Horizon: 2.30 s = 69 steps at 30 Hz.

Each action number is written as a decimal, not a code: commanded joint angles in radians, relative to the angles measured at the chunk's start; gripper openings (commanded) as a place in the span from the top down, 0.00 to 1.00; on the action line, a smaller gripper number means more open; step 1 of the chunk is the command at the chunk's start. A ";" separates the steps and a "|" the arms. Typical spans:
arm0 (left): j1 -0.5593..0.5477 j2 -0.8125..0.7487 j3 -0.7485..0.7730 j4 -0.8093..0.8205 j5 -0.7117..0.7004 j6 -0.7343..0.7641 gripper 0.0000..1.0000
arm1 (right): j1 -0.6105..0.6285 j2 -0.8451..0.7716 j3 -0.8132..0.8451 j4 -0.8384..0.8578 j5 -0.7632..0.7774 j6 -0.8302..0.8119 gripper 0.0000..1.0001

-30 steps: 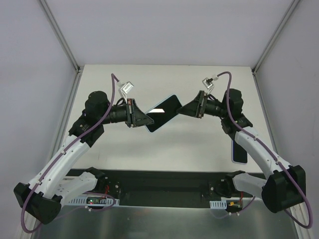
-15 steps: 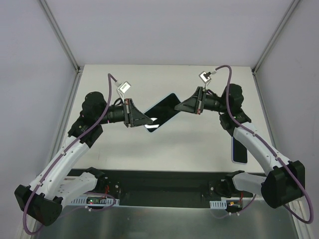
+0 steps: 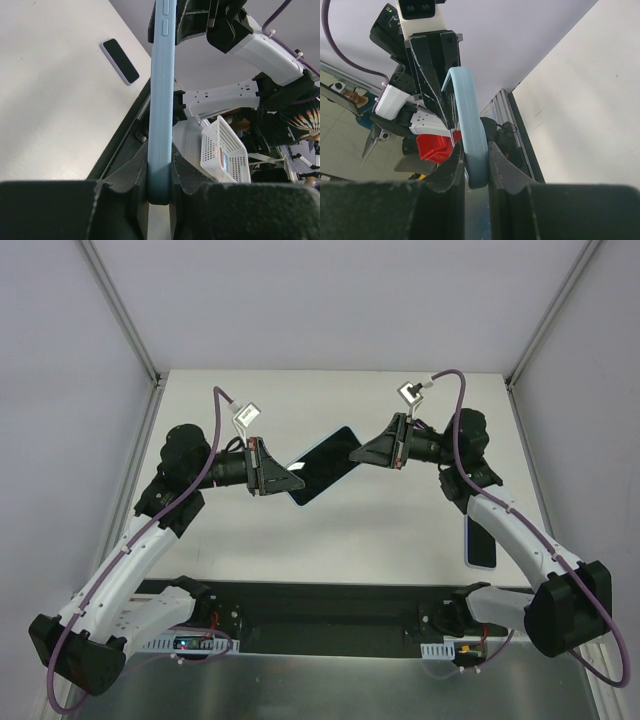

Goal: Take the phone out of the phone case
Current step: Remove the phone case from the phone.

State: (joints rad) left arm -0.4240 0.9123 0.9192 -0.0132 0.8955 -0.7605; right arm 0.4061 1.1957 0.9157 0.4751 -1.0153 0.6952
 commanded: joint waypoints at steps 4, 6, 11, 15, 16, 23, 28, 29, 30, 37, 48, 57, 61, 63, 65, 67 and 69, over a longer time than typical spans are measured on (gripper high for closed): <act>-0.009 0.011 0.014 0.147 0.091 -0.008 0.89 | 0.063 0.071 0.068 0.100 -0.071 0.012 0.99; -0.009 0.016 0.009 0.162 0.114 -0.020 0.86 | 0.065 0.103 0.075 0.160 -0.089 0.061 0.99; -0.009 0.033 -0.020 0.270 0.157 -0.094 0.72 | 0.073 0.166 0.081 0.331 -0.101 0.181 0.99; -0.009 0.056 -0.028 0.321 0.175 -0.128 0.66 | 0.091 0.211 0.083 0.394 -0.105 0.233 0.99; -0.009 0.056 -0.023 0.325 0.177 -0.129 0.65 | 0.094 0.215 0.083 0.405 -0.105 0.245 0.99; -0.007 0.066 0.000 0.328 0.191 -0.126 0.51 | 0.117 0.252 0.110 0.445 -0.124 0.262 0.99; -0.007 0.097 0.024 0.344 0.214 -0.135 0.41 | 0.142 0.281 0.140 0.447 -0.158 0.257 0.99; -0.007 0.106 0.026 0.348 0.217 -0.138 0.41 | 0.143 0.288 0.143 0.447 -0.160 0.256 0.98; -0.007 0.111 0.030 0.352 0.220 -0.140 0.43 | 0.148 0.289 0.144 0.447 -0.166 0.254 0.99; -0.007 0.143 0.038 0.352 0.223 -0.149 1.00 | 0.152 0.309 0.149 0.433 -0.174 0.250 0.99; 0.027 0.152 0.035 0.203 0.063 -0.099 1.00 | 0.114 0.236 0.233 -0.390 0.070 -0.267 0.18; 0.114 0.119 -0.005 0.113 -0.121 -0.118 1.00 | 0.060 0.090 0.189 -0.639 0.322 -0.349 0.04; 0.129 0.120 -0.028 0.107 -0.275 -0.154 1.00 | 0.105 0.035 0.164 -0.723 0.516 -0.304 0.04; 0.131 0.122 -0.036 0.110 -0.326 -0.154 1.00 | 0.161 0.028 0.160 -0.739 0.587 -0.287 0.04; 0.131 0.126 -0.036 0.117 -0.355 -0.140 1.00 | 0.225 0.056 0.196 -0.817 0.673 -0.319 0.04; 0.131 0.122 -0.034 0.117 -0.377 -0.135 1.00 | 0.250 0.090 0.245 -0.923 0.733 -0.239 0.04; 0.130 0.106 -0.058 0.117 -0.440 -0.137 1.00 | 0.261 0.082 0.204 -0.800 0.701 -0.160 0.03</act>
State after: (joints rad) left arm -0.2993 1.0660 0.8673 0.0372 0.5709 -0.8829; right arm 0.6415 1.2713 1.1007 -0.3225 -0.4183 0.4183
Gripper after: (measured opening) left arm 0.122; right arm 0.964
